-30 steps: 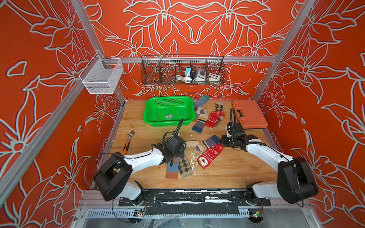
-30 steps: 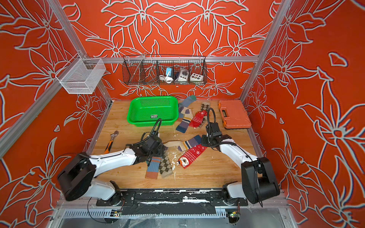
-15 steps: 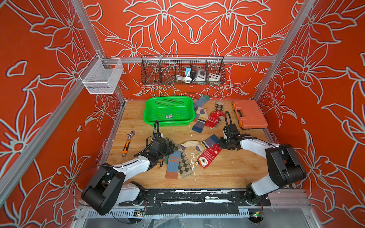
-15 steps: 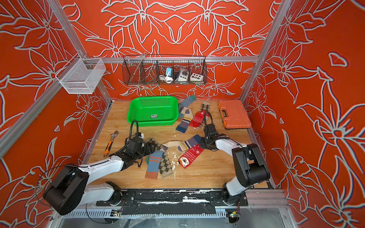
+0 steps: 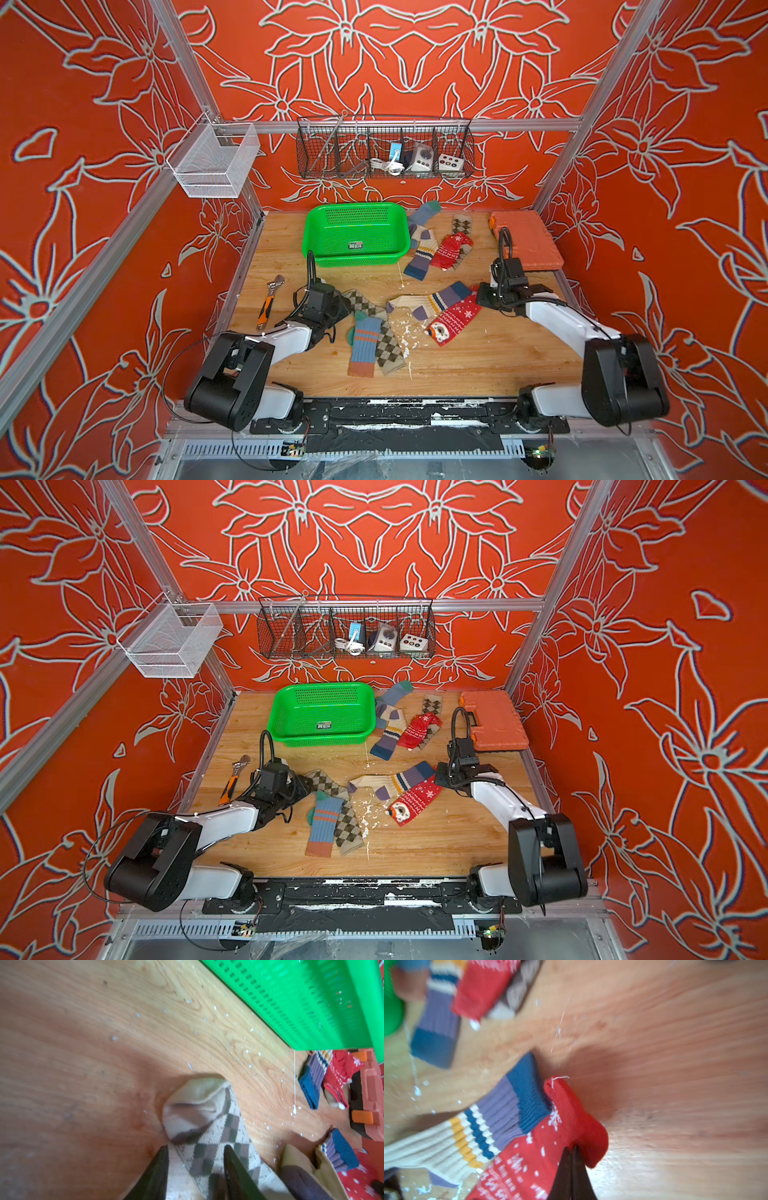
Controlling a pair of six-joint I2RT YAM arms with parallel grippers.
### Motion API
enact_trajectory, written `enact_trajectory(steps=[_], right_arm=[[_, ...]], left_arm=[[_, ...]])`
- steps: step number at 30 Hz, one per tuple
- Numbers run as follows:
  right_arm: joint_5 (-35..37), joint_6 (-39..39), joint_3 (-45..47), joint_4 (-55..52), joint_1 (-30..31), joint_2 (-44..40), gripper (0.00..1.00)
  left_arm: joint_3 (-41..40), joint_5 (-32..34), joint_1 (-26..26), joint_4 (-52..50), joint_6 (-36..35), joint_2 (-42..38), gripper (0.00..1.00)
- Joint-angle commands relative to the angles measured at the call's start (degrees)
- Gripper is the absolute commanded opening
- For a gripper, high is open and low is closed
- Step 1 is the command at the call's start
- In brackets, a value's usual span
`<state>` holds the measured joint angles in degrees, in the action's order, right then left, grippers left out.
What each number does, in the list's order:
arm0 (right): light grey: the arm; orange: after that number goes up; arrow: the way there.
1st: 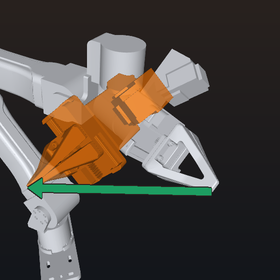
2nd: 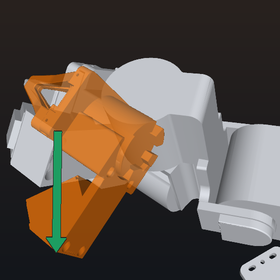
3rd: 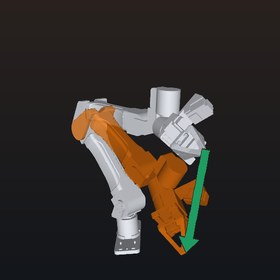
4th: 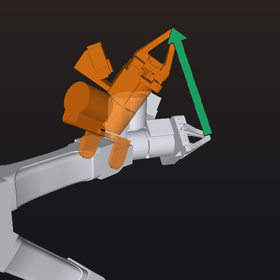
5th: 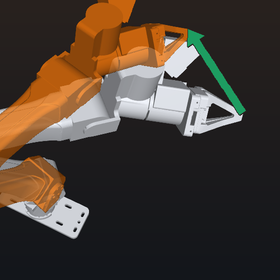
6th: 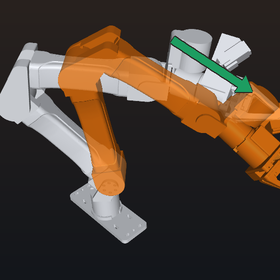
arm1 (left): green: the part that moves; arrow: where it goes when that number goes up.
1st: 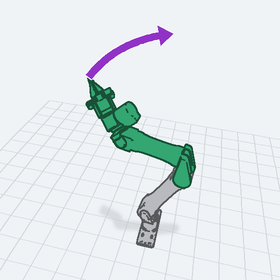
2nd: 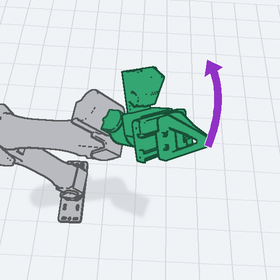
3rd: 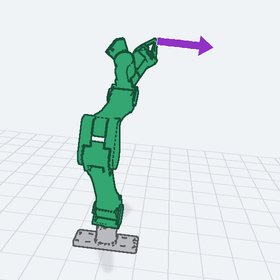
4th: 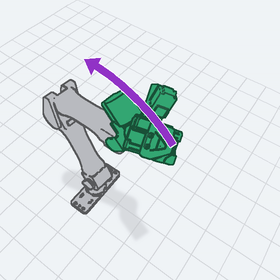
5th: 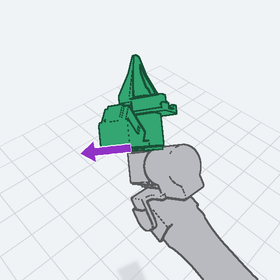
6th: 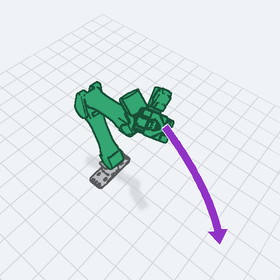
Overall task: Place the socks together as a pair
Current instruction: Move the sock to the center of the board.
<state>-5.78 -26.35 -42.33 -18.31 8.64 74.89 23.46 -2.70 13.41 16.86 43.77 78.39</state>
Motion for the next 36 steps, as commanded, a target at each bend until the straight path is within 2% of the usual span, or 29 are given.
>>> enact_trajectory(steps=[1, 6, 10, 11, 14, 17, 21, 27, 28, 32, 36], right_arm=[[3.13, -0.08, 1.68, -2.48, -3.12, -5.76, 0.00], [4.93, -1.18, 4.84, -1.89, -9.24, -13.29, 0.00], [3.03, -2.63, 8.02, 0.65, -14.43, -16.60, 0.00], [2.56, -2.81, 8.47, 1.05, -15.25, -17.20, 0.05], [1.83, -3.01, 9.13, 1.89, -15.64, -18.17, 0.20], [-0.48, -2.94, 8.98, 2.16, -15.67, -17.82, 0.28], [-3.90, -2.81, 8.51, 2.27, -15.60, -17.55, 0.33], [-6.17, -2.74, 8.39, 2.17, -15.67, -19.02, 0.35], [-6.36, -2.61, 8.04, 1.85, -15.62, -19.28, 0.35], [-7.43, -2.57, 7.36, 1.72, -15.67, -19.44, 0.35], [-8.56, -2.66, 7.36, 2.42, -15.50, -18.66, 0.34]], left_arm=[[0.85, 0.11, -0.99, 0.34, 0.28, -0.73, 0.43], [2.10, 0.51, -1.28, -0.96, -0.44, -0.39, 0.43], [3.82, 3.34, -1.37, -3.66, -1.94, -1.62, 0.44], [4.39, 4.01, -1.37, -4.23, -2.50, -1.91, 0.45], [6.37, 4.96, -1.45, -5.70, -4.13, -1.48, 0.52], [8.78, 4.95, -1.48, -7.38, -5.71, 1.49, 0.58], [12.36, 3.95, -1.72, -9.23, -7.58, 6.20, 0.59], [16.53, 3.87, -1.72, -12.01, -10.99, 12.77, 0.55], [16.40, 4.29, -1.72, -12.05, -11.23, 13.27, 0.52], [14.29, 4.64, -1.72, -10.61, -11.35, 13.71, 0.24], [12.95, 6.02, -1.72, -10.17, -11.17, 13.35, 0.08]])
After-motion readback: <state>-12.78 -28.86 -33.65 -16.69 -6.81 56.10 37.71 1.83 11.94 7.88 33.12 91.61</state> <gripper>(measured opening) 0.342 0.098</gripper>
